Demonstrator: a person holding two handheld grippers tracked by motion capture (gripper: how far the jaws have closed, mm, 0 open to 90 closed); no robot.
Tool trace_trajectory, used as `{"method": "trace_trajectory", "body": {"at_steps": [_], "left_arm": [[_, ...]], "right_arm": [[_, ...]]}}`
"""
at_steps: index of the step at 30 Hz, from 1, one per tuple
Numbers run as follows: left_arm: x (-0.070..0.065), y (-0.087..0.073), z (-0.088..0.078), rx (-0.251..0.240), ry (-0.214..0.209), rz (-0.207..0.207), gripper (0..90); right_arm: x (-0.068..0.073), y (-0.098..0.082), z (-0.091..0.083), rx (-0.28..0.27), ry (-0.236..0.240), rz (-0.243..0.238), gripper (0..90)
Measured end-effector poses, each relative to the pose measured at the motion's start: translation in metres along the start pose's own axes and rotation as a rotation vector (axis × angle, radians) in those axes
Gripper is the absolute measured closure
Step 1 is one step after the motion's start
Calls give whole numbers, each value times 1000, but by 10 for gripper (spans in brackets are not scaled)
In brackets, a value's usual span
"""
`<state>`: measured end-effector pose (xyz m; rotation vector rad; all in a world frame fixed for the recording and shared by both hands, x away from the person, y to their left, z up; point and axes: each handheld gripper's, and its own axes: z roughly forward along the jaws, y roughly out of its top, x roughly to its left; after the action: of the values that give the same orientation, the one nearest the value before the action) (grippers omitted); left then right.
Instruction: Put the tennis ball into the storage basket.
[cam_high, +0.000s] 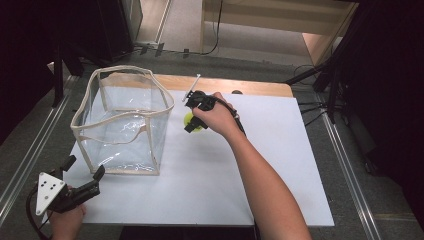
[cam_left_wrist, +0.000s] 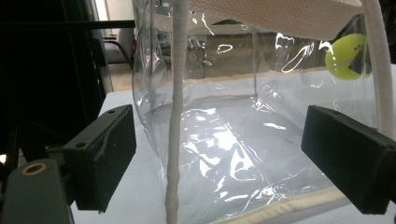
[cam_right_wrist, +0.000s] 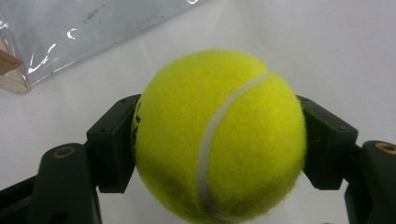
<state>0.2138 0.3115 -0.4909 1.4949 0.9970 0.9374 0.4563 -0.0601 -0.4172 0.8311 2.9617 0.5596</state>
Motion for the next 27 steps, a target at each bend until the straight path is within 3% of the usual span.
{"method": "trace_trajectory", "body": {"at_steps": [27], "left_arm": [[0, 0, 0, 3, 1, 4, 104]], "right_arm": [[7, 14, -44, -5, -9, -44, 235]]}}
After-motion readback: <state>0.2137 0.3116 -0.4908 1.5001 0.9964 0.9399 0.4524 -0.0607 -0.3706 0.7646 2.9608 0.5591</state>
